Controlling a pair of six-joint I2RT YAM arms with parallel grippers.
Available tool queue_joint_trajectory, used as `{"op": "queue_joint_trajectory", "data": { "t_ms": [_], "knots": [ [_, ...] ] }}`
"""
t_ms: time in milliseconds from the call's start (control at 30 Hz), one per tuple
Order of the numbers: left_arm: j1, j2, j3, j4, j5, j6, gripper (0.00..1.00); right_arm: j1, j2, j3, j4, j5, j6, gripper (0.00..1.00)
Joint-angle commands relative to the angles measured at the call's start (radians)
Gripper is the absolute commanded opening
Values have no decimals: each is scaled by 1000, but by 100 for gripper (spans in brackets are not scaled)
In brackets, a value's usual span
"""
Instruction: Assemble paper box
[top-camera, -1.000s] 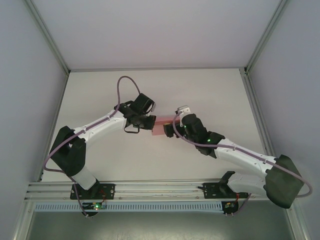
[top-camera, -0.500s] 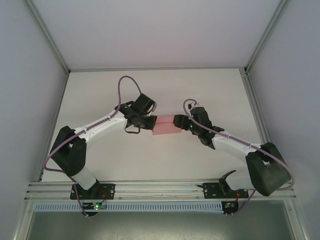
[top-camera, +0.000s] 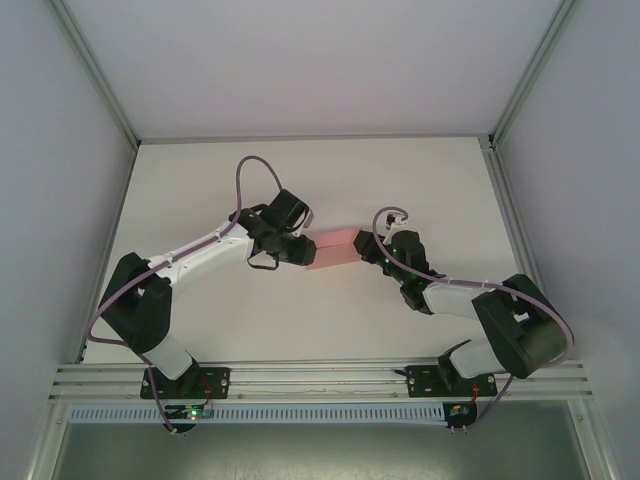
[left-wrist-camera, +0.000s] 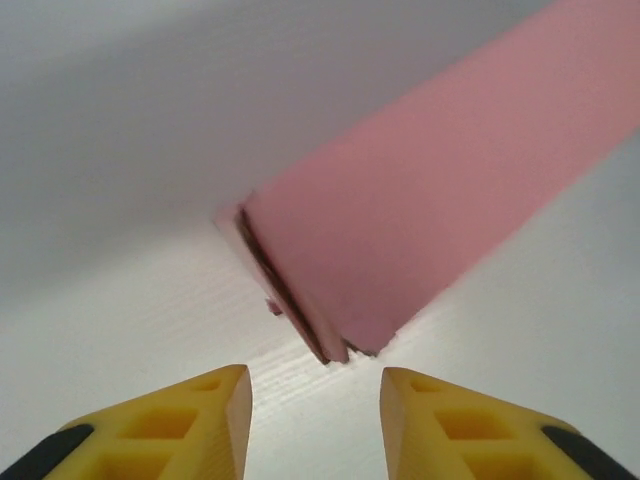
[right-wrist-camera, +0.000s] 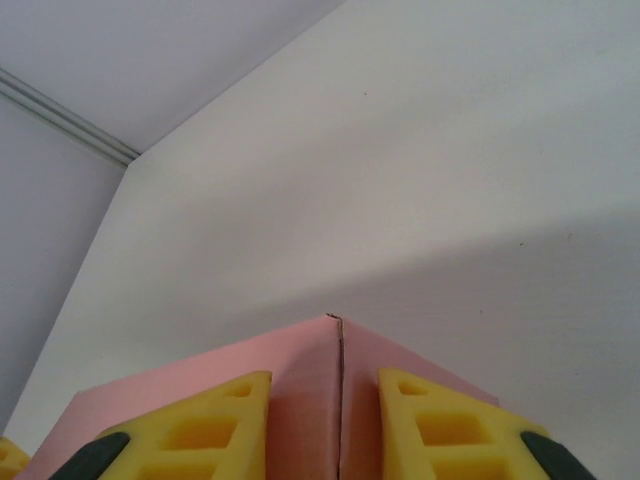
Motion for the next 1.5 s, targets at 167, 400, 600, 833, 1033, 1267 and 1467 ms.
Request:
{"op": "queue_joint_trajectory", "data": {
  "t_ms": [167,400,600,833,1033,1267,1467],
  "knots": [
    [51,-142,-57,96,216,-146,99,13,18,-62,-279,23,12,18],
    [192,-109,-167,367,326,-284,100,17,-14,-44,-317,23,-11,17],
    [244,-13,-243,609,501,-353,91,18,-21,-31,-344,32,-17,18],
    [276,20,-324,696,515,-367,65,15,-11,-23,-356,31,-12,17],
    [278,87,-397,863,601,-395,48,11,10,-2,-355,6,-48,18],
    [276,172,-429,895,609,-333,9,10,32,-55,-210,-19,-111,17],
    [251,187,-468,827,448,-164,4,5,105,-50,-168,-61,-204,12]
  ]
}}
